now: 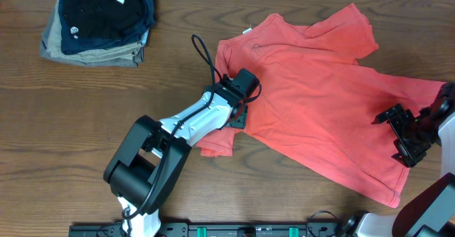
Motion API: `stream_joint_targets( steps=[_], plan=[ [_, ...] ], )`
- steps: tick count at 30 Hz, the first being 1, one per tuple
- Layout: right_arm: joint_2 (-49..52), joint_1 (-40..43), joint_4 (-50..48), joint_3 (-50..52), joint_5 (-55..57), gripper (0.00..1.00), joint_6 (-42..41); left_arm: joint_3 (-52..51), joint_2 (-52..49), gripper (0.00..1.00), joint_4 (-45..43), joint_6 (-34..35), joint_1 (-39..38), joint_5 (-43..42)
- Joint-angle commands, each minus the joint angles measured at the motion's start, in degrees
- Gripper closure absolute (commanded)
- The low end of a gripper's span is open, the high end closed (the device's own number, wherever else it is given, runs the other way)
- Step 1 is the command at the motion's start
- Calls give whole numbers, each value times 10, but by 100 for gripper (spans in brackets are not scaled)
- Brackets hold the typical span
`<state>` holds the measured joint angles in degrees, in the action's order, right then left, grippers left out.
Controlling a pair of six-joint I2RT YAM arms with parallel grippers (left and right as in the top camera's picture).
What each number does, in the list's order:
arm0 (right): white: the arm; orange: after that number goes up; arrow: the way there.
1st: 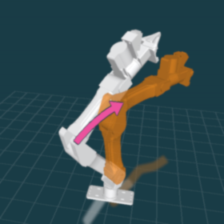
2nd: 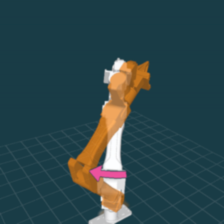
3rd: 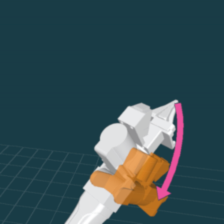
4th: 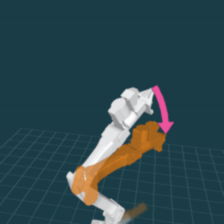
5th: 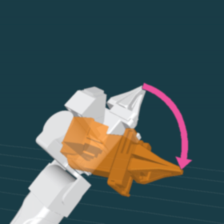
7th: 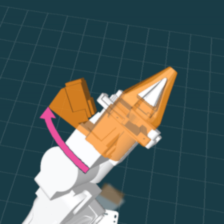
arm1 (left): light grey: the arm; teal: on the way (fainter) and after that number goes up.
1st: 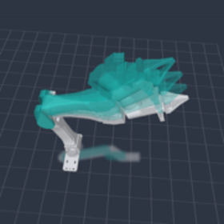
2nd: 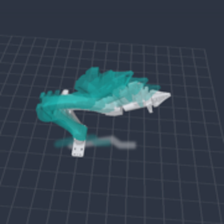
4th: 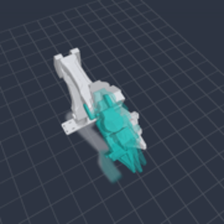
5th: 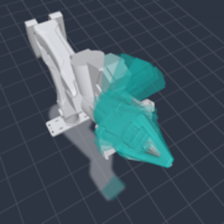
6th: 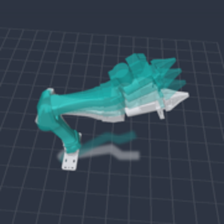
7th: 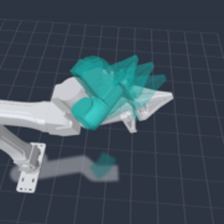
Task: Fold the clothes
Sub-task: 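Grasp the left sleeve edge with the left gripper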
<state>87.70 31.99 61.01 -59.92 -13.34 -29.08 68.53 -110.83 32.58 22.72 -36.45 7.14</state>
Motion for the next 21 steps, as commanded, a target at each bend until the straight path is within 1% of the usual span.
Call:
stream_joint_targets(
  steps=[1, 12, 15, 17, 19, 21],
  plan=[
    [-4, -4, 0, -2, -2, 1, 4, 0, -21, 26, 3, 5, 1, 15],
    [-4, -4, 0, -2, -2, 1, 4, 0, 6, 27, 14, 5, 1, 15],
    [-4, -4, 0, -2, -2, 1, 4, 0, 18, 34, 14, 5, 1, 15],
    [-4, -4, 0, -2, -2, 1, 4, 0, 20, 46, 14, 5, 1, 15],
    [-4, -4, 0, -2, -2, 1, 4, 0, 20, 54, 14, 5, 1, 15],
    [-4, -4, 0, -2, -2, 1, 4, 0, 20, 55, 14, 5, 1, 15]
  ],
)
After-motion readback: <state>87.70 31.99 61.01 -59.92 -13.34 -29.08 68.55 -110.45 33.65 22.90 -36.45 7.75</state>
